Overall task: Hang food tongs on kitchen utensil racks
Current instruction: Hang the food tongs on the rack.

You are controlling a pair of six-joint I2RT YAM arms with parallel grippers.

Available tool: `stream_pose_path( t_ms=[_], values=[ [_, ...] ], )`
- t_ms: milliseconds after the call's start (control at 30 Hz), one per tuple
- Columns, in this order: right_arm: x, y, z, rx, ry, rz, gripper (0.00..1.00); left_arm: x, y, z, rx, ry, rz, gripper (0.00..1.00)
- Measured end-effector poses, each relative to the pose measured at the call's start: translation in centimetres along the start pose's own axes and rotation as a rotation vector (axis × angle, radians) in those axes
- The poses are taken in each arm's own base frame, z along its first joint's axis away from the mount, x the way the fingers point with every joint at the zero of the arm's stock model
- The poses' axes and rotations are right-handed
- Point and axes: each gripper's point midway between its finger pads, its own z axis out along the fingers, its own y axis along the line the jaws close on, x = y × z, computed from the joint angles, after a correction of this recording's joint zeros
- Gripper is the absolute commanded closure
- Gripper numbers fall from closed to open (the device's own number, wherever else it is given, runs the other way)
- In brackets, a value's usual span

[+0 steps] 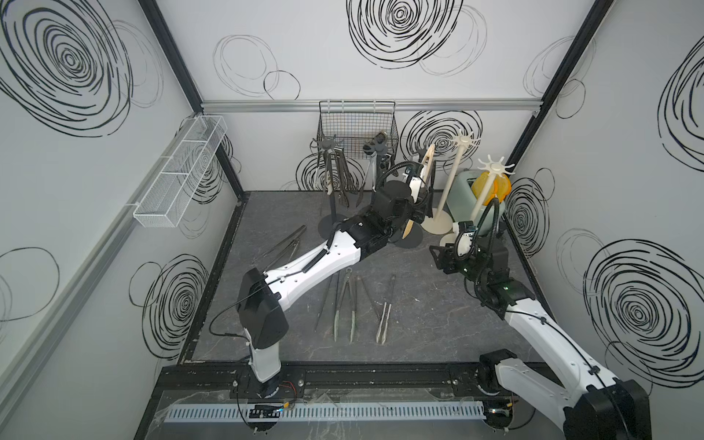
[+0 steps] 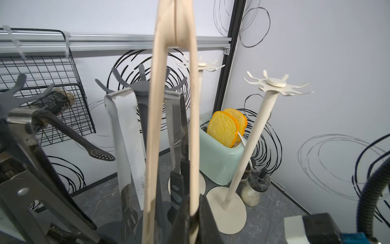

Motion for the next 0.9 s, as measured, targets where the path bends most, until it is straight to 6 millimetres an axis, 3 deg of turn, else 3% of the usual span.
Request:
stream_pose_path(
  t_ms=[267,900],
  values=[
    [0.0,-0.1,0.0,0.003,-0.001,-0.002,0.36,-0.9,0.4,1.9,-0.054,-0.027,0.033,1.00],
    [0.1,-0.2,0.0,0.002,0.002,-0.004,0.36,-1.1,1.4,4.0,-0.142,-0.033,0.061,1.00]
  ],
)
